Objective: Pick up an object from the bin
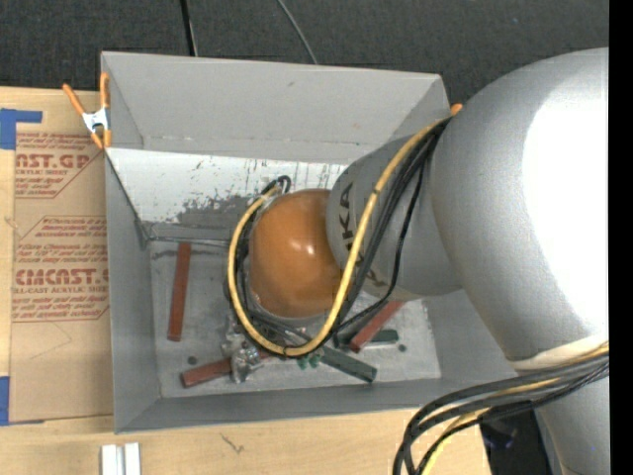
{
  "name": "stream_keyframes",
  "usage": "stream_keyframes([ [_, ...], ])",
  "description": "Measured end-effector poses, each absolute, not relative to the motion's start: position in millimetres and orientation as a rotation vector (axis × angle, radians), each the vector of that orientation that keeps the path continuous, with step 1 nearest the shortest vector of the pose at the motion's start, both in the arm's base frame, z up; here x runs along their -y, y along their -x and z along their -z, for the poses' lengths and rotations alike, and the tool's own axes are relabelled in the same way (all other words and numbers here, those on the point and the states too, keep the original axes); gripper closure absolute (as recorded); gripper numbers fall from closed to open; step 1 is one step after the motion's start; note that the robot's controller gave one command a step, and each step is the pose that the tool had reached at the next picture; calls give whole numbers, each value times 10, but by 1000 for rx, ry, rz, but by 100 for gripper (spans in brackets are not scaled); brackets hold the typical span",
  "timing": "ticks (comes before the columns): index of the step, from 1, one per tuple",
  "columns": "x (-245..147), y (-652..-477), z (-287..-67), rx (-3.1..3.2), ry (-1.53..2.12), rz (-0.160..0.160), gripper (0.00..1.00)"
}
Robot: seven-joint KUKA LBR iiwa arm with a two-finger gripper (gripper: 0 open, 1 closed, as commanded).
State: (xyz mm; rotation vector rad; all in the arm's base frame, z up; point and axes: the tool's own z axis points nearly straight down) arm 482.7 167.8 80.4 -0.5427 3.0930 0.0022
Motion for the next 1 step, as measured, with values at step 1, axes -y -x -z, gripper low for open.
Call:
stream_keyframes([
  [1,-1676,-4815,-867,-3098,545,0,100],
])
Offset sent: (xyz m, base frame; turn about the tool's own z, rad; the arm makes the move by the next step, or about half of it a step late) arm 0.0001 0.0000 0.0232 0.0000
